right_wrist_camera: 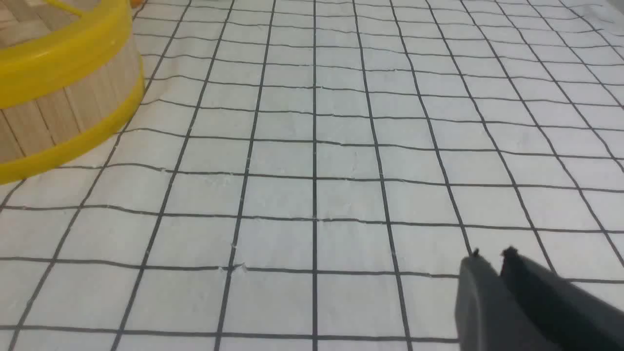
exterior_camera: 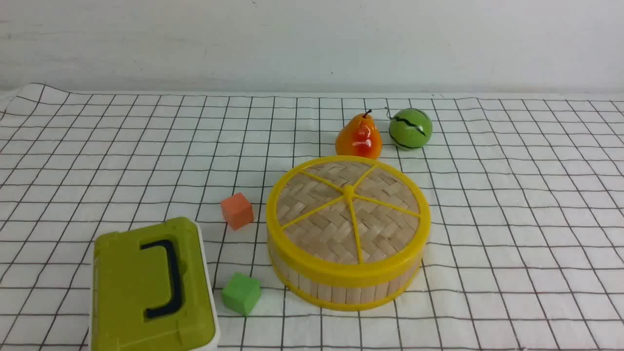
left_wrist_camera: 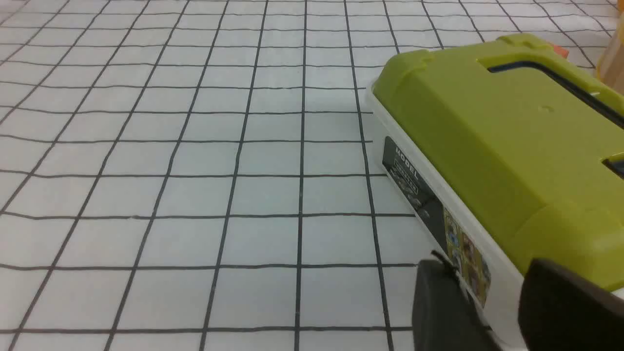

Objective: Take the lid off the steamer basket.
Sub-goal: Use the right arm to lift the lid of the steamer

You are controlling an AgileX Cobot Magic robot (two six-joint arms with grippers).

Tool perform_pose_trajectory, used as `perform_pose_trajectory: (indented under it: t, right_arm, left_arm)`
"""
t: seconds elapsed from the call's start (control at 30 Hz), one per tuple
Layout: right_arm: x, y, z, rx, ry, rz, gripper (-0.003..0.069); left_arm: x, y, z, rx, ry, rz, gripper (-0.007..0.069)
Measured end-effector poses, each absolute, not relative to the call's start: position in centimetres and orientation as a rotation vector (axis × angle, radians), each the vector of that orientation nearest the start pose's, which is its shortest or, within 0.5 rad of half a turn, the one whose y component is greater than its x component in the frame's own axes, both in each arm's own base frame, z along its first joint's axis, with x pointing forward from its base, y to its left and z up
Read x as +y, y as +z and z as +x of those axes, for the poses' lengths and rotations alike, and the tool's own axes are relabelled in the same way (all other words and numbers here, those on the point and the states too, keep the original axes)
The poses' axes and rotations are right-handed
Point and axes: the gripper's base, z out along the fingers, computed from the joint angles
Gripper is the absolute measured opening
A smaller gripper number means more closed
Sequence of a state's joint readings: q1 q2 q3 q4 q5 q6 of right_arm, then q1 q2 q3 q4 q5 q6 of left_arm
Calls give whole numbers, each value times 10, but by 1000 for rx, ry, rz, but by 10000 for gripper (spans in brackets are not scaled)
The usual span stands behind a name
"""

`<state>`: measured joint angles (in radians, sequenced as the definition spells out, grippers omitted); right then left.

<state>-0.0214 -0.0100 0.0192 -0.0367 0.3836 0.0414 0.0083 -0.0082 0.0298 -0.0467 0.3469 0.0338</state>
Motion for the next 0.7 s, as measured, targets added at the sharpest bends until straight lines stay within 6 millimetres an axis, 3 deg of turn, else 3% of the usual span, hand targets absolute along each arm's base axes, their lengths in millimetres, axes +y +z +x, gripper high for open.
perform_pose_trajectory:
  t: [0.7]
  right_arm:
    - [-2, 173, 52, 1876, -23, 36, 91]
  left_arm:
    - [-1, 172, 53, 1852, -16, -6, 239]
